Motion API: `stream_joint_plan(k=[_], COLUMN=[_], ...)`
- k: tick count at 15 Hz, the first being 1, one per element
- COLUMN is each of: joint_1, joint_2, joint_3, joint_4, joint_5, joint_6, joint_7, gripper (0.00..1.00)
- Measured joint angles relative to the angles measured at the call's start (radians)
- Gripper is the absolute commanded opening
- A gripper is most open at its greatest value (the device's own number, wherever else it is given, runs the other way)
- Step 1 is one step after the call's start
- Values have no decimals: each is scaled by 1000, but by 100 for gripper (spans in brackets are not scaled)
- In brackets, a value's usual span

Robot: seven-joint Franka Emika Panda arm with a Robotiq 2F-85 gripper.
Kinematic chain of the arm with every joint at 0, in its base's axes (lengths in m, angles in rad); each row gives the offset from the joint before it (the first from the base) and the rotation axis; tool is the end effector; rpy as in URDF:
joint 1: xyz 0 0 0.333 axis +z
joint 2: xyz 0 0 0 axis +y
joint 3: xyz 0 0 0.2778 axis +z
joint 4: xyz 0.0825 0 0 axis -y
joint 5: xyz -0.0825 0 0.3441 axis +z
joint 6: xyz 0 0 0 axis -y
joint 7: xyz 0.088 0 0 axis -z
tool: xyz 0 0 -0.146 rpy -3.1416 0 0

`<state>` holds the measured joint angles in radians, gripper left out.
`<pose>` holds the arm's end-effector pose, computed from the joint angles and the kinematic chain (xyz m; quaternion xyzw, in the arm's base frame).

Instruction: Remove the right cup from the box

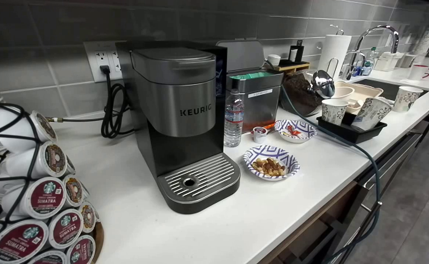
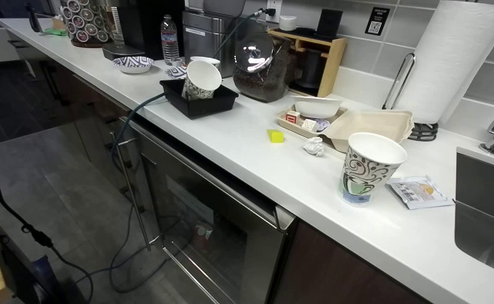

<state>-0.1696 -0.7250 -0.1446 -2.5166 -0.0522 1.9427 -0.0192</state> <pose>0.3229 -0.1113 0.4669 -0.9892 0.1246 -0.0757 0.0117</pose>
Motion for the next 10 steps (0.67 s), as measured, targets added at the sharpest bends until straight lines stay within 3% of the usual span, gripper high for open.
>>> stream_joint_plan(k=[5, 10], joint_1=[32, 102], joint_2=[106, 380], joint_3=[-22, -55], joint_4=[19, 159], joint_5=[32, 132], joint_6=[153, 197], joint_7=[-63, -140], gripper=[100, 100])
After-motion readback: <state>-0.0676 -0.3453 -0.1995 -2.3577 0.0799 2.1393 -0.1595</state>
